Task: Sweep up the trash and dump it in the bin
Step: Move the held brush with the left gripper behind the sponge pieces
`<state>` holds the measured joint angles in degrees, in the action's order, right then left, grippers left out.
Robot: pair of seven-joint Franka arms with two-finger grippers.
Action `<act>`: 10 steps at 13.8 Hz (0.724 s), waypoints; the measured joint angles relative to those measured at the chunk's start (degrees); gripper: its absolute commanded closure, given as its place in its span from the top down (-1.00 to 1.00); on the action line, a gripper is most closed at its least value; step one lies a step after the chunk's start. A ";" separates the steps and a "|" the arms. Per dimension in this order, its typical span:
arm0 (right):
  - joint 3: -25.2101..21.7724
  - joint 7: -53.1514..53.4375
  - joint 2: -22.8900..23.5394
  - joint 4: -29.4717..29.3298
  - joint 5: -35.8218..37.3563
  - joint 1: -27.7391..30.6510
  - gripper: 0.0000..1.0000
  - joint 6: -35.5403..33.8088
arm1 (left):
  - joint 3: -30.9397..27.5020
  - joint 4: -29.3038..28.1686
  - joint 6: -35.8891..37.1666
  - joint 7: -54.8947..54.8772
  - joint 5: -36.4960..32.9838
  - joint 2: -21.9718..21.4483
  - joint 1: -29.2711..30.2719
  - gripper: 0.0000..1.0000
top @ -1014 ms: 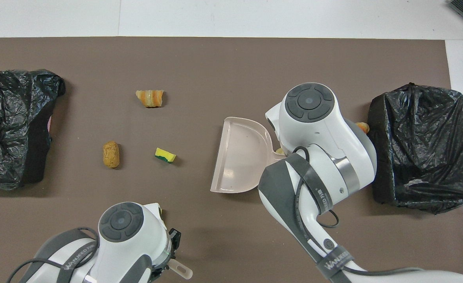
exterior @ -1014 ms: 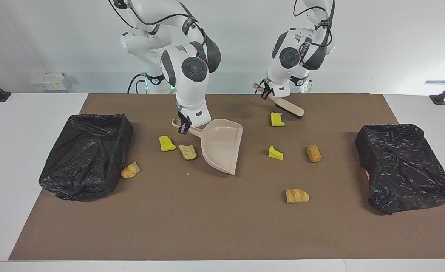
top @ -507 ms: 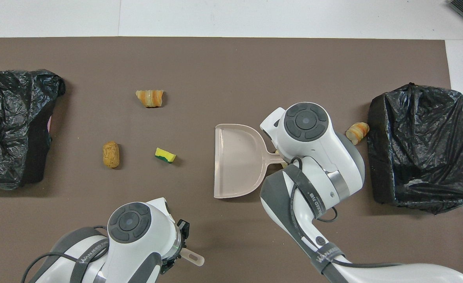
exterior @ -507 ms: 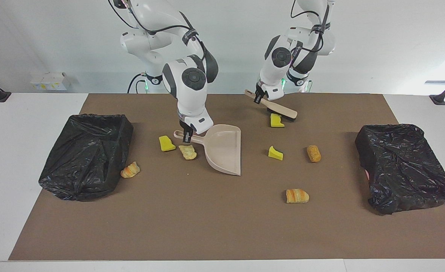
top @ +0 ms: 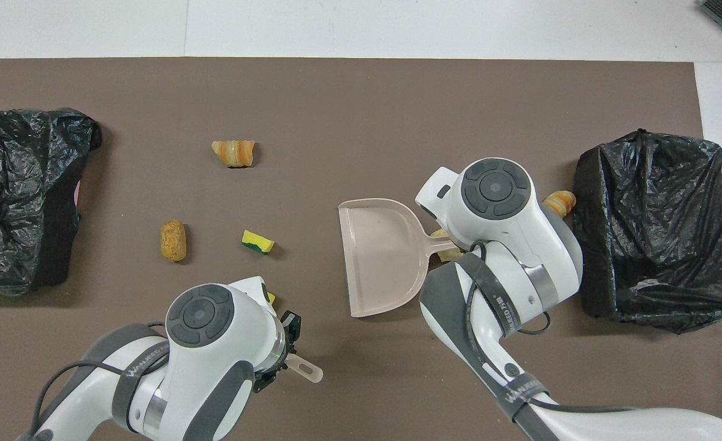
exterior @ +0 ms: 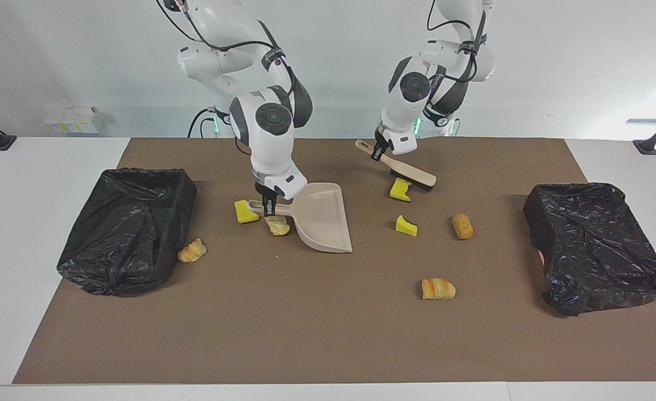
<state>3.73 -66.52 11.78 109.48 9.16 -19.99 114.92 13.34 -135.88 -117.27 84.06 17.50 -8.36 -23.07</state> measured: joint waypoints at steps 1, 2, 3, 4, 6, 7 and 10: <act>0.07 0.31 0.00 0.54 0.00 -0.12 -1.00 0.87 | -0.09 1.11 0.00 -1.67 -0.64 0.91 1.20 -1.00; 0.12 0.66 0.00 1.07 0.00 -0.20 -1.00 1.62 | -0.16 2.44 0.02 -2.73 -1.08 1.86 2.13 -1.00; 0.13 0.76 0.00 1.49 0.00 -0.36 -1.00 2.30 | -0.18 3.87 0.06 -3.31 -1.71 2.73 2.59 -1.00; 0.12 1.01 0.00 1.76 0.00 -0.61 -1.00 2.67 | -0.15 5.24 0.15 -3.52 -2.89 3.50 2.61 -1.00; 0.14 1.97 0.00 1.97 0.00 -0.98 -1.00 2.97 | 0.26 8.05 1.25 -3.91 -5.86 4.56 2.48 -1.00; 0.14 2.04 0.00 2.00 0.00 -1.04 -1.00 3.01 | 0.37 9.39 2.29 -4.84 -6.83 4.75 2.46 -1.00; 0.14 2.16 0.00 2.02 0.00 -1.05 -1.00 3.04 | 0.03 11.69 5.20 -13.61 -8.78 4.76 3.37 -1.00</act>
<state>3.87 -64.35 11.77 111.49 9.16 -21.04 117.97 13.37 -124.19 -112.07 70.45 8.72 -3.60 -19.70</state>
